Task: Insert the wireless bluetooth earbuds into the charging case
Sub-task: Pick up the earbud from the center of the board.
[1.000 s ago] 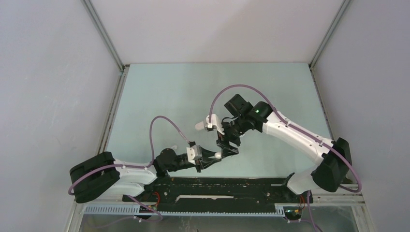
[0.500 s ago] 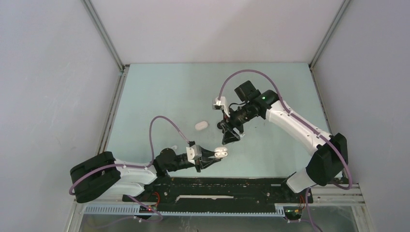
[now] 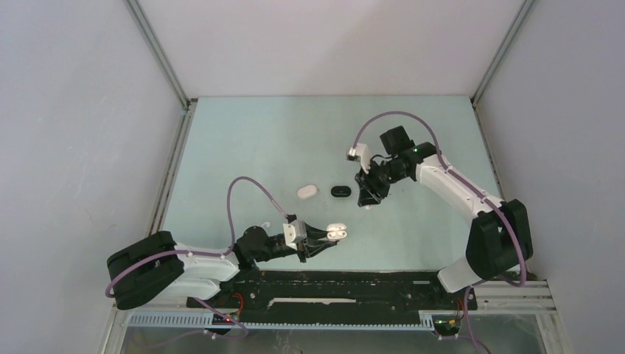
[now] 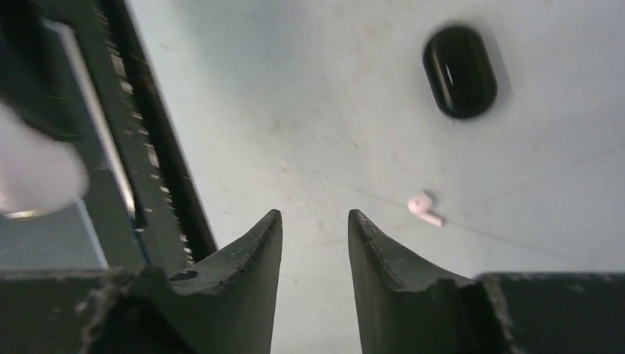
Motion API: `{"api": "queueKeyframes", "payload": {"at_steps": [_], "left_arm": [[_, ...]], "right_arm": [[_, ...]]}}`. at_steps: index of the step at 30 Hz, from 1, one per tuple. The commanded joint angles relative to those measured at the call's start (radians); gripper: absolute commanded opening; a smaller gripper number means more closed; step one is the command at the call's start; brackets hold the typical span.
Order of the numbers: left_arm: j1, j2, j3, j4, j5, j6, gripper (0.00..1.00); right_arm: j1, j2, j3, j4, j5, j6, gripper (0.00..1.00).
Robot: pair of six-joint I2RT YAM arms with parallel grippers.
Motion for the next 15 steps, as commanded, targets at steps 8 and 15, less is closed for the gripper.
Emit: {"api": "queueKeyframes", "payload": {"at_steps": [8, 15], "left_arm": [[0.003, -0.01, 0.0, 0.048, -0.01, -0.009, 0.0], [0.005, 0.003, 0.004, 0.049, -0.004, -0.014, 0.0]], "right_arm": [[-0.009, 0.137, -0.115, 0.245, 0.453, -0.03, 0.3], [0.0, 0.21, -0.113, 0.299, 0.557, -0.064, 0.29]]}}
